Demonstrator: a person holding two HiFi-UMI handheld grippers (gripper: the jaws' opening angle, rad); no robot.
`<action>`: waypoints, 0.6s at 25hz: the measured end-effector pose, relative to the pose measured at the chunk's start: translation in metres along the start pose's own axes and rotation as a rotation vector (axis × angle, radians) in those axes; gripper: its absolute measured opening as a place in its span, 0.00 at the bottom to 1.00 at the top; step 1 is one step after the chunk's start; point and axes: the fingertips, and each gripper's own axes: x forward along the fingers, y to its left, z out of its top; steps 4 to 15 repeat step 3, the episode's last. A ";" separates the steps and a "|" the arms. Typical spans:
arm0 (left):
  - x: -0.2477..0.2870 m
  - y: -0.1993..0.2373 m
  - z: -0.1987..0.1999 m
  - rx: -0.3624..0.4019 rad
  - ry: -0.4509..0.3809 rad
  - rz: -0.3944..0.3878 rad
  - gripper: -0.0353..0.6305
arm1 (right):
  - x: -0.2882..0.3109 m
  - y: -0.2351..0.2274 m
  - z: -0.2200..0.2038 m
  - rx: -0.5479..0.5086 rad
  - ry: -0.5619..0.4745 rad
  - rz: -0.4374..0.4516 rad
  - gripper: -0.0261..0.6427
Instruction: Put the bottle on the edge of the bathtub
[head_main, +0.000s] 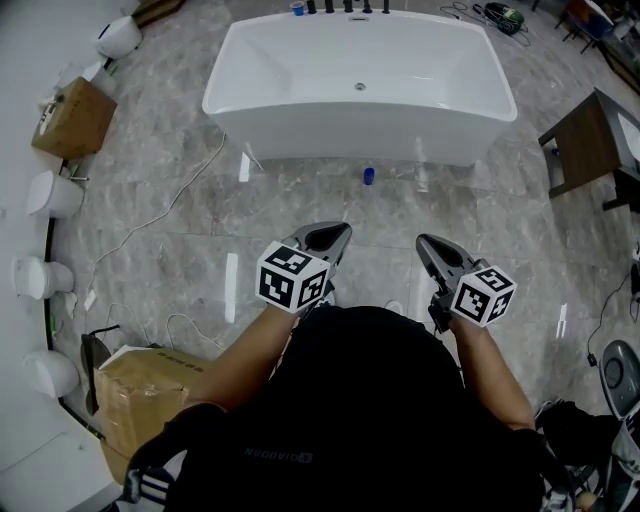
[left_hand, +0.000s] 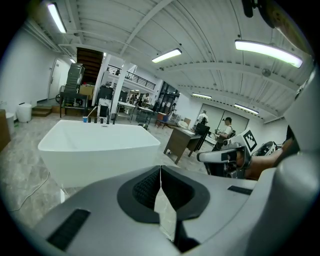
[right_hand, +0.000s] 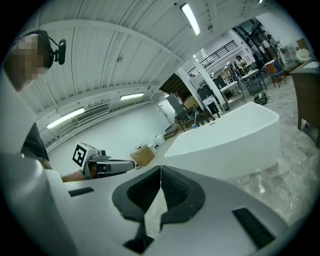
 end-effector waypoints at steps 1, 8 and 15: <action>0.001 0.000 0.000 0.001 -0.001 0.000 0.08 | 0.001 -0.001 0.001 -0.001 -0.001 0.000 0.10; 0.004 0.001 0.001 0.003 -0.002 0.000 0.08 | 0.002 -0.003 0.001 -0.001 -0.003 -0.001 0.10; 0.004 0.001 0.001 0.003 -0.002 0.000 0.08 | 0.002 -0.003 0.001 -0.001 -0.003 -0.001 0.10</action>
